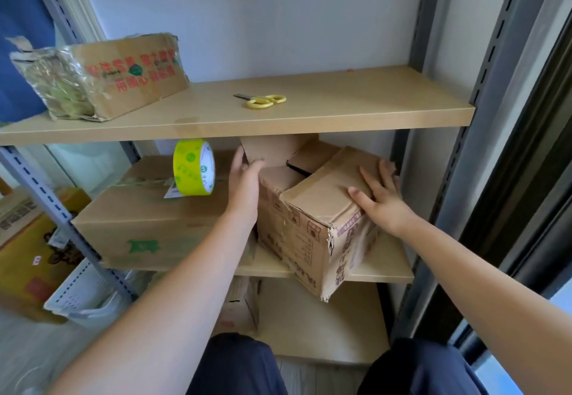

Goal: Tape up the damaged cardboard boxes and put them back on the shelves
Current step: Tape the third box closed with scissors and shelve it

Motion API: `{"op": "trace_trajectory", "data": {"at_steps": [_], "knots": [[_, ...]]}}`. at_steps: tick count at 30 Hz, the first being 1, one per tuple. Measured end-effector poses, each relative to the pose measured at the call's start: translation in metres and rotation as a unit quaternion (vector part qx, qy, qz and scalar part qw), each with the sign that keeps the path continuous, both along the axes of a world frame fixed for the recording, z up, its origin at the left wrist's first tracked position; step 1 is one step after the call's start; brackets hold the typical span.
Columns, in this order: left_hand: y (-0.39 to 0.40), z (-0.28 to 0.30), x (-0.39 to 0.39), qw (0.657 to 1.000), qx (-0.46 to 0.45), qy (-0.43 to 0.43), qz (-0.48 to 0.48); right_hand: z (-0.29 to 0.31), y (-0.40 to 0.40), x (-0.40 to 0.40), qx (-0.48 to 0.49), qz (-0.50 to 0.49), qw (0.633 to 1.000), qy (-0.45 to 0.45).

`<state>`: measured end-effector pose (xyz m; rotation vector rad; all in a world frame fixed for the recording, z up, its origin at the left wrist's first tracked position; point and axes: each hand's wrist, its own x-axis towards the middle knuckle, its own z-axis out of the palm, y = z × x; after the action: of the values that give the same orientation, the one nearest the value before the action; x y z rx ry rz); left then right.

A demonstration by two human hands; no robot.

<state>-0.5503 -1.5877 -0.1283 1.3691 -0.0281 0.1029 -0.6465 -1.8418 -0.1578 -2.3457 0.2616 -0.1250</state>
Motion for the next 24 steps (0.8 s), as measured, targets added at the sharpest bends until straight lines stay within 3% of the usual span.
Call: {"op": "trace_trajectory", "data": {"at_steps": [3, 7, 9, 12, 15, 16, 18, 20, 22, 24], "knots": [[0.002, -0.011, -0.014, 0.988, 0.136, -0.07, -0.024, -0.001, 0.011, 0.004, 0.01, -0.033, 0.999, -0.026], [0.009, -0.036, -0.028, 0.938, 0.285, -0.186, -0.058, -0.005, 0.039, 0.003, 0.108, -0.13, 0.984, -0.061], [0.011, -0.047, -0.034, 0.919, 0.329, -0.205, -0.066, -0.007, 0.055, 0.002, 0.179, -0.177, 0.966, -0.065], [0.018, -0.041, -0.031, 0.919, 0.341, -0.184, -0.079, 0.0, 0.066, 0.004, 0.238, -0.202, 0.949, -0.041], [0.029, -0.021, -0.031, 0.951, 0.277, -0.106, -0.084, 0.013, 0.069, 0.002, 0.204, -0.209, 0.955, -0.038], [0.033, -0.019, -0.035, 0.968, 0.238, -0.072, -0.038, 0.017, 0.071, -0.003, 0.17, -0.216, 0.96, -0.058], [0.039, -0.017, -0.045, 0.981, 0.13, 0.018, 0.144, 0.021, 0.08, -0.013, 0.067, -0.227, 0.963, -0.125], [0.049, -0.015, -0.053, 0.949, -0.016, 0.063, 0.307, 0.025, 0.094, -0.02, -0.012, -0.215, 0.956, -0.197], [0.064, 0.002, -0.057, 0.914, -0.136, 0.058, 0.377, 0.03, 0.111, -0.026, -0.047, -0.184, 0.948, -0.257], [0.083, 0.023, -0.057, 0.905, -0.137, 0.057, 0.399, 0.03, 0.126, -0.034, -0.092, -0.153, 0.938, -0.297]]}}
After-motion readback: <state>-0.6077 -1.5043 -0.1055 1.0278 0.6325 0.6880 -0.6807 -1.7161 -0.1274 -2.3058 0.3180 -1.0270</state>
